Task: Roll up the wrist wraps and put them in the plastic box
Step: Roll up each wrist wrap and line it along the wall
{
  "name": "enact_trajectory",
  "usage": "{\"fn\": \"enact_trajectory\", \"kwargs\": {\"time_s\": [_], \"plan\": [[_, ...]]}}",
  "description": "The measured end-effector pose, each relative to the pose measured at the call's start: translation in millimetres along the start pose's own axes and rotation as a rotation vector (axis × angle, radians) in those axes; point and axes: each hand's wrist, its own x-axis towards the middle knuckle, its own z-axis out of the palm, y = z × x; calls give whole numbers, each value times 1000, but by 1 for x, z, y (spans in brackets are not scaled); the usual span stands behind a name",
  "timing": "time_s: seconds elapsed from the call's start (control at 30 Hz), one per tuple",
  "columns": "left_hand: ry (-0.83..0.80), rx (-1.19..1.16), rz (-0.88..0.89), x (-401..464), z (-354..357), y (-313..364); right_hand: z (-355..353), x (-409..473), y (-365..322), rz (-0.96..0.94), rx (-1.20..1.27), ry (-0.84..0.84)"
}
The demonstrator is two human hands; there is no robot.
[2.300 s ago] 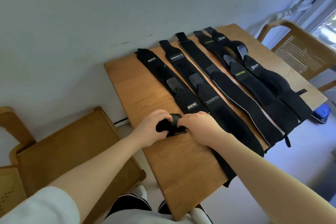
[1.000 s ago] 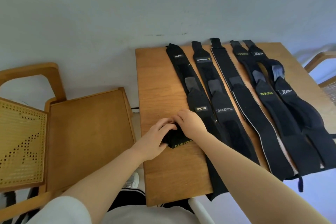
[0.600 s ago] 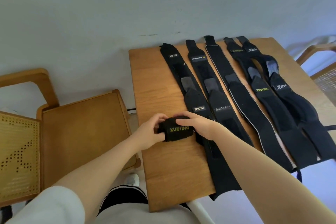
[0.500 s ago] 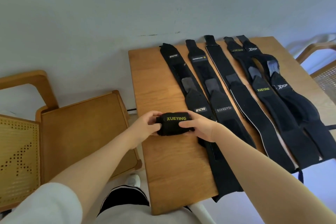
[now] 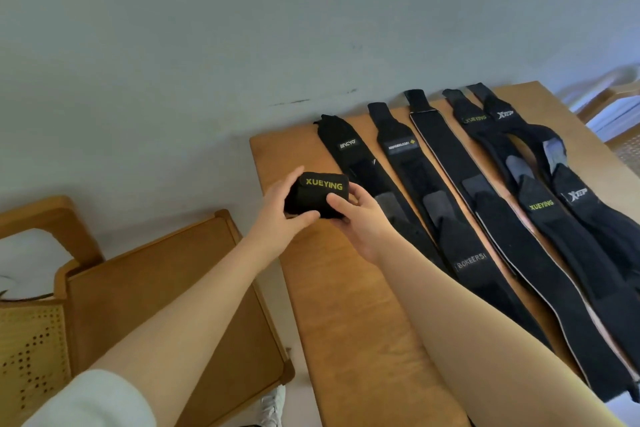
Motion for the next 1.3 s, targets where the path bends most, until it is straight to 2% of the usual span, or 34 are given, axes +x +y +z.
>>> {"fn": "enact_trajectory", "kwargs": {"time_s": [0.1, 0.23, 0.27, 0.37, 0.5, 0.67, 0.77, 0.83, 0.9, 1.0, 1.07, 1.13, 1.2, 1.3], "plan": [[63, 33, 24, 52, -13, -12, 22, 26, -13, -84, -205, 99], [108, -239, -102, 107, -26, -23, 25, 46, -24, -65, -428, 196], [112, -231, -111, 118, -27, -26, 21, 49, -26, -38, -471, 189], [151, 85, -53, 140, -29, -35, 15, 52, -29, 14, -581, 161], [219, 500, -134, 149, -23, -36, 10, 58, -19, 23, -726, 136], [226, 489, -86, 159, -19, -42, 3, 57, -11, 49, -738, 47], [107, 474, -152, 161, -18, -38, -6, 48, -13, -17, -773, 54], [48, 356, -191, 154, -21, -34, -19, 41, -15, -111, -964, 48], [85, 317, -181, 137, -21, -27, -40, 36, -17, -185, -1127, 63], [184, 525, -1, 93, 1, -21, -68, 28, -14, -256, -1245, 157], [201, 574, 163, 61, 26, -20, -80, 18, -7, -314, -1305, 227], [114, 556, 245, 32, 53, -20, -92, 3, 1, -324, -1314, 252], [-31, 482, 243, 6, 79, -17, -108, -16, 8, -291, -1333, 237], [-149, 343, 83, -20, 112, -2, -131, -48, 12, -226, -1392, 205]]}}
